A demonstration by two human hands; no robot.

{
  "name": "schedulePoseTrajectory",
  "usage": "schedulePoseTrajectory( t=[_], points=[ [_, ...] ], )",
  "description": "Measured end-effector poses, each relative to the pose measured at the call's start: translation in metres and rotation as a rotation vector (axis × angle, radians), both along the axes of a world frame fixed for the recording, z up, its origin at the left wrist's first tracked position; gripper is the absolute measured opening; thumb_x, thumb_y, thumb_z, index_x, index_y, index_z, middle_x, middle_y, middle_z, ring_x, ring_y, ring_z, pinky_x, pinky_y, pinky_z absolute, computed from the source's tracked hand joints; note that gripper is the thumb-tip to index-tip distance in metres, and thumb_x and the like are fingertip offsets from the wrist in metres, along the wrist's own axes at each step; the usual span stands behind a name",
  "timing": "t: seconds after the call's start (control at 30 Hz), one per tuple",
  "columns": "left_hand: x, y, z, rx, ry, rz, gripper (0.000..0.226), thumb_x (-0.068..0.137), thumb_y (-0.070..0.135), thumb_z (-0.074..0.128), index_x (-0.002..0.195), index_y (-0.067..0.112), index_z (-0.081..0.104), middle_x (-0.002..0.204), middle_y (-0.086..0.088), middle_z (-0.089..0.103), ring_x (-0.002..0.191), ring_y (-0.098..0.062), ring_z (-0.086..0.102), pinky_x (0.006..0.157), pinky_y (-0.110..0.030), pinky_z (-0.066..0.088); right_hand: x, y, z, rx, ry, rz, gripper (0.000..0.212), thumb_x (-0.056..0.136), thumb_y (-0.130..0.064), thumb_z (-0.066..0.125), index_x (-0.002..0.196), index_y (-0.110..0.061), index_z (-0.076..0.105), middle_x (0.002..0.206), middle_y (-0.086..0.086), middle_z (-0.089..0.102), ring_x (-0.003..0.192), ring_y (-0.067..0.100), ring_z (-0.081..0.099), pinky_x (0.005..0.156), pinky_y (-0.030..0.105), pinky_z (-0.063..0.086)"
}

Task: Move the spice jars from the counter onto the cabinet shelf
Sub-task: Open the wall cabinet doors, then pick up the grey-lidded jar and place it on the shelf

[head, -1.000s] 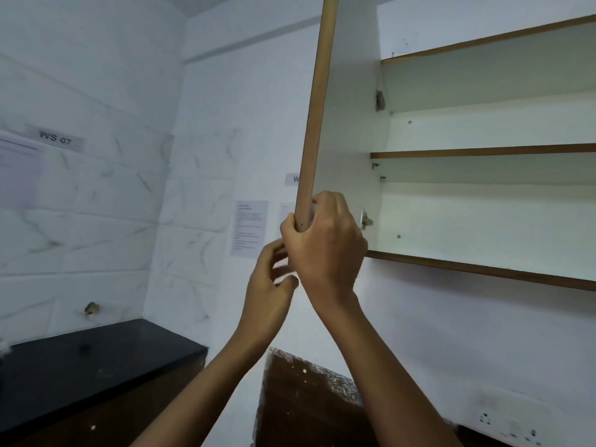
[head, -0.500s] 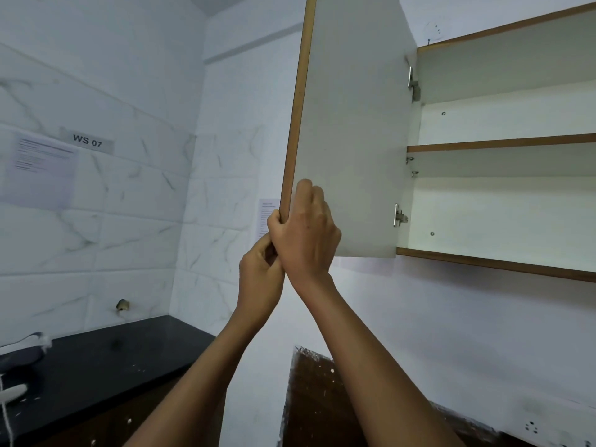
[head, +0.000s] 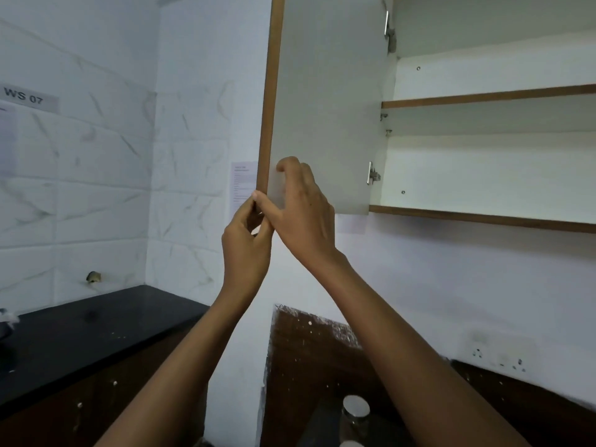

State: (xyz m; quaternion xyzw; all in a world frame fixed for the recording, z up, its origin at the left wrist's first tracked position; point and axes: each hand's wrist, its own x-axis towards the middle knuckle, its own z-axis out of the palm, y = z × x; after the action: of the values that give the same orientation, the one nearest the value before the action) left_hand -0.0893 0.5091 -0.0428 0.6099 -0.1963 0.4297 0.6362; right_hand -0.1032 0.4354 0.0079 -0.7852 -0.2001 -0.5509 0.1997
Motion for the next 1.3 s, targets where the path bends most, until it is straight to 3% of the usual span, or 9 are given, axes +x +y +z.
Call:
schedulePoseTrajectory(
  t=[0.07, 0.2, 0.37, 0.57, 0.77, 0.93, 1.07, 1.13, 1.3],
  points=[
    [-0.007, -0.011, -0.015, -0.061, 0.058, -0.032, 0.037, 0.093, 0.026, 0.053, 0.127, 0.014, 0.057, 0.125, -0.002, 0.062, 0.113, -0.015, 0.060, 0.095, -0.036, 0.051, -0.008, -0.013, -0.015, -0.031, 0.032, 0.027, 0.041, 0.087, -0.040, 0.058, 0.118, -0.016, 0.047, 0.113, 0.003, 0.053, 0.096, 0.020, 0.056, 0.067, 0.036, 0.052],
    [-0.029, -0.036, -0.048, -0.082, 0.114, -0.154, 0.024, 0.093, 0.026, 0.051, 0.116, 0.029, 0.056, 0.126, 0.000, 0.062, 0.115, -0.013, 0.059, 0.097, -0.038, 0.050, -0.029, -0.043, -0.052, -0.031, 0.107, 0.066, 0.036, 0.088, -0.035, 0.058, 0.118, -0.015, 0.052, 0.116, 0.001, 0.056, 0.102, 0.017, 0.054, 0.076, 0.030, 0.048],
    [-0.046, -0.064, -0.105, 0.074, 0.126, -0.264, 0.028, 0.095, 0.017, 0.051, 0.122, 0.016, 0.059, 0.117, 0.000, 0.066, 0.108, -0.008, 0.061, 0.090, -0.020, 0.051, -0.050, -0.089, -0.114, 0.059, 0.256, 0.074, 0.036, 0.084, -0.038, 0.056, 0.113, -0.015, 0.058, 0.116, 0.001, 0.058, 0.102, 0.016, 0.054, 0.087, 0.038, 0.048],
    [-0.055, -0.096, -0.194, 0.338, 0.232, -0.425, 0.024, 0.093, 0.009, 0.053, 0.114, 0.011, 0.063, 0.105, 0.010, 0.065, 0.097, 0.003, 0.061, 0.081, -0.010, 0.047, -0.074, -0.149, -0.214, 0.135, 0.478, -0.006, 0.034, 0.083, -0.037, 0.056, 0.110, -0.016, 0.058, 0.112, 0.002, 0.057, 0.104, 0.018, 0.051, 0.088, 0.044, 0.046],
    [-0.058, -0.120, -0.287, 0.568, 0.491, -0.515, 0.022, 0.090, 0.005, 0.057, 0.110, 0.010, 0.066, 0.107, 0.002, 0.066, 0.098, -0.006, 0.062, 0.090, -0.022, 0.051, -0.097, -0.202, -0.310, 0.110, 0.730, -0.114, 0.029, 0.083, -0.029, 0.064, 0.109, -0.018, 0.060, 0.111, 0.002, 0.056, 0.103, 0.019, 0.051, 0.084, 0.046, 0.047],
    [-0.074, -0.141, -0.336, 0.789, 0.560, -0.614, 0.026, 0.090, 0.001, 0.054, 0.115, 0.006, 0.062, 0.113, -0.005, 0.064, 0.102, -0.007, 0.057, 0.085, -0.003, 0.041, -0.117, -0.237, -0.374, 0.107, 0.933, -0.243, 0.031, 0.085, -0.027, 0.063, 0.115, -0.020, 0.056, 0.121, 0.002, 0.052, 0.115, 0.018, 0.045, 0.098, 0.043, 0.040],
    [-0.075, -0.163, -0.379, 0.942, 0.671, -0.659, 0.034, 0.087, 0.000, 0.057, 0.120, 0.009, 0.059, 0.118, -0.007, 0.063, 0.109, -0.015, 0.060, 0.095, -0.024, 0.046, -0.132, -0.265, -0.421, 0.119, 1.062, -0.370, 0.035, 0.082, -0.023, 0.065, 0.116, -0.017, 0.058, 0.123, 0.004, 0.050, 0.118, 0.024, 0.042, 0.097, 0.037, 0.036],
    [-0.075, -0.179, -0.398, 1.061, 0.674, -0.657, 0.044, 0.086, 0.003, 0.060, 0.129, 0.012, 0.053, 0.128, -0.007, 0.057, 0.118, -0.019, 0.054, 0.100, -0.028, 0.041, -0.137, -0.281, -0.442, 0.154, 1.148, -0.406, 0.042, 0.078, -0.024, 0.067, 0.119, -0.016, 0.056, 0.127, 0.005, 0.046, 0.119, 0.027, 0.039, 0.096, 0.037, 0.035],
    [-0.077, -0.202, -0.430, 1.418, 0.644, -0.715, 0.074, 0.084, 0.013, 0.063, 0.147, 0.017, 0.025, 0.149, -0.009, 0.031, 0.135, -0.027, 0.034, 0.109, -0.040, 0.032, -0.140, -0.291, -0.476, 0.242, 1.372, -0.367, 0.079, 0.069, -0.033, 0.077, 0.137, -0.025, 0.037, 0.154, 0.007, 0.010, 0.137, 0.031, 0.015, 0.108, 0.044, 0.028]
  ],
)
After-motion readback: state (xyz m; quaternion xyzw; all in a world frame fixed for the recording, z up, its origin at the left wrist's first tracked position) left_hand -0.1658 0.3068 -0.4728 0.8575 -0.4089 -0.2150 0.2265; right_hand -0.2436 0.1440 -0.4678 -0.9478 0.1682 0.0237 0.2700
